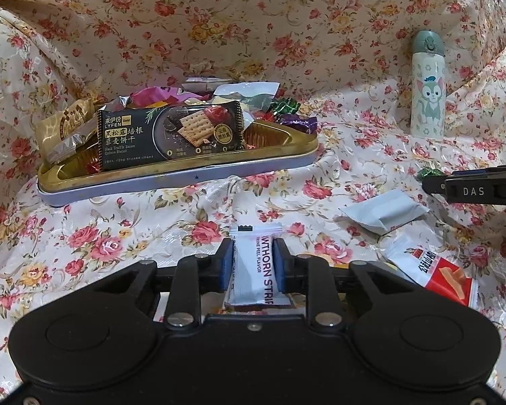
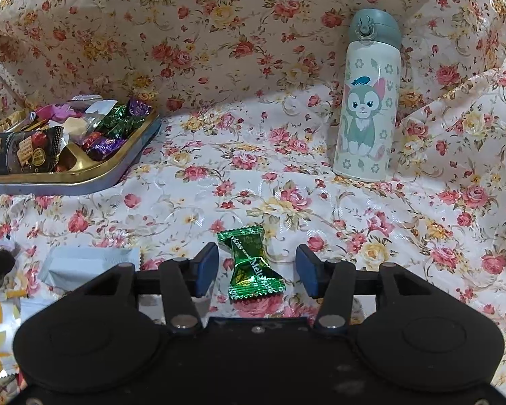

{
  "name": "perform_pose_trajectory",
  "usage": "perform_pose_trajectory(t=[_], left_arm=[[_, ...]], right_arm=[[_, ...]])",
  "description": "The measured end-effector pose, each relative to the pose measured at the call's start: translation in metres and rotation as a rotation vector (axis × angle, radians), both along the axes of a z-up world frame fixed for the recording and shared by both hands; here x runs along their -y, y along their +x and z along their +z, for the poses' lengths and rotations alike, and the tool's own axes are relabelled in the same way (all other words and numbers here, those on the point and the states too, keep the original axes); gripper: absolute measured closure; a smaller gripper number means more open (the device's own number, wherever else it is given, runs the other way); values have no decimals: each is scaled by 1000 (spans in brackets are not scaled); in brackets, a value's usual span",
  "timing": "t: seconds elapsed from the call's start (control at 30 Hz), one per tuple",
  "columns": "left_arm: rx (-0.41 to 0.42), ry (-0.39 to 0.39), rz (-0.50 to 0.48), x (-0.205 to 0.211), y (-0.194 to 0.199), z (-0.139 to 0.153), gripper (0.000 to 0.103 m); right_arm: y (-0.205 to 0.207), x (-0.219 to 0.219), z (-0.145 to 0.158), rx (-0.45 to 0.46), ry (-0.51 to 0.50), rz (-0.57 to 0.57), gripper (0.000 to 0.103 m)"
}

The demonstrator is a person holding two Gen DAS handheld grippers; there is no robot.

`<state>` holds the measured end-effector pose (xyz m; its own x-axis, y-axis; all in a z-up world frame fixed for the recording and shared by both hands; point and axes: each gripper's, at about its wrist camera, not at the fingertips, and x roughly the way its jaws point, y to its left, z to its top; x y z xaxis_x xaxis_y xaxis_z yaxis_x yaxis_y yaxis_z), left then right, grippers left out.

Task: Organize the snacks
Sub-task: 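Grasp green candy with right tool while left tool grasps white Hawthorn Strips bar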

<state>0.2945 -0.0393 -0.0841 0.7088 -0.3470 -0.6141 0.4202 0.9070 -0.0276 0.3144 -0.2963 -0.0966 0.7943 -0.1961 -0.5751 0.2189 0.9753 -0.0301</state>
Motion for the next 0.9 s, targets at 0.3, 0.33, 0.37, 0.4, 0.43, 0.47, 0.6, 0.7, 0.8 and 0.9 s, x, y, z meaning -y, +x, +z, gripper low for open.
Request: perform_pose_trajectory(t=[0.3, 0.33, 0.37, 0.4, 0.43, 0.47, 0.6, 0.7, 0.8, 0.9], left_arm=[[23, 32, 4, 4, -3, 0, 72], [25, 36, 4, 4, -3, 0, 72], [26, 39, 4, 4, -3, 0, 72], [26, 41, 4, 4, -3, -1, 72], [27, 43, 4, 4, -3, -1, 72], [28, 46, 5, 5, -3, -1, 72], [42, 74, 3, 7, -5, -1, 72], [52, 106, -3, 11, -6, -1, 73], [49, 135, -12, 13, -6, 2, 73], [68, 146, -6, 11, -10, 12, 74]], right_arm=[[-5, -14, -3, 10, -72, 47, 82], [-5, -14, -3, 11, -66, 46, 82], [-5, -12, -3, 13, -59, 46, 83], [-5, -11, -3, 15, -48, 43, 83], [-5, -10, -3, 17, -44, 42, 83], [-5, -10, -3, 18, -43, 42, 83], [-6, -8, -4, 22, -32, 40, 83], [-6, -5, -4, 27, -10, 38, 83], [-6, -3, -4, 30, 4, 37, 83], [-7, -3, -4, 32, 9, 35, 83]])
